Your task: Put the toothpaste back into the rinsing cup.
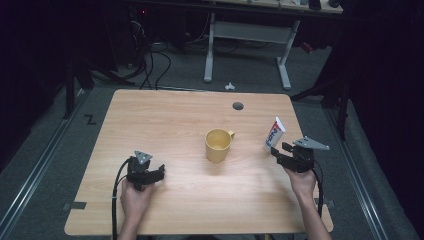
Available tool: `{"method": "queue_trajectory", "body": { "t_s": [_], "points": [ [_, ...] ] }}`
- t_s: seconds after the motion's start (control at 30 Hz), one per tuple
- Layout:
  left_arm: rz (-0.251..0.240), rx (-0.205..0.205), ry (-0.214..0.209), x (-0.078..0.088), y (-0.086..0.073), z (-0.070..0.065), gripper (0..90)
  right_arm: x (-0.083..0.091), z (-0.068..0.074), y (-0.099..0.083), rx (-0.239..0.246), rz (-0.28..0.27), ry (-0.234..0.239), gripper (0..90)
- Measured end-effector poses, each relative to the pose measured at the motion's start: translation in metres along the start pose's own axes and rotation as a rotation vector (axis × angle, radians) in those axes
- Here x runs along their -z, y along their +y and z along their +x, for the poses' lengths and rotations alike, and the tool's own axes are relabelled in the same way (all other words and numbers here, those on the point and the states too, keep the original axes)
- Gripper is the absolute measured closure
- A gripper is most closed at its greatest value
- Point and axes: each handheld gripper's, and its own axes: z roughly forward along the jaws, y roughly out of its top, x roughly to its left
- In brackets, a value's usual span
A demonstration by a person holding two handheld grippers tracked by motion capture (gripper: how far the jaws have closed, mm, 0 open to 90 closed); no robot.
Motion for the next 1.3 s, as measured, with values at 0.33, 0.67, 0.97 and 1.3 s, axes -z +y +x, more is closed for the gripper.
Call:
{"method": "queue_trajectory", "body": {
  "t_s": [0.33,0.67,0.97,1.3],
  "points": [
    [0.0,0.0,0.0,0.0,0.0,0.0,24.5,-0.004,-0.004,0.009,-0.021,-0.017,-0.019,41.9],
    [0.0,0.0,0.0,0.0,0.0,0.0,24.5,-0.011,-0.011,0.018,-0.049,-0.043,-0.027,39.7],
    [0.001,-0.001,-0.002,0.0,0.0,0.0,24.3,-0.02,-0.016,0.029,-0.055,-0.035,-0.042,40.0],
    [0.001,-0.001,-0.002,0.0,0.0,0.0,24.3,-0.044,-0.019,0.027,-0.087,0.007,-0.057,45.6]
  ]
}}
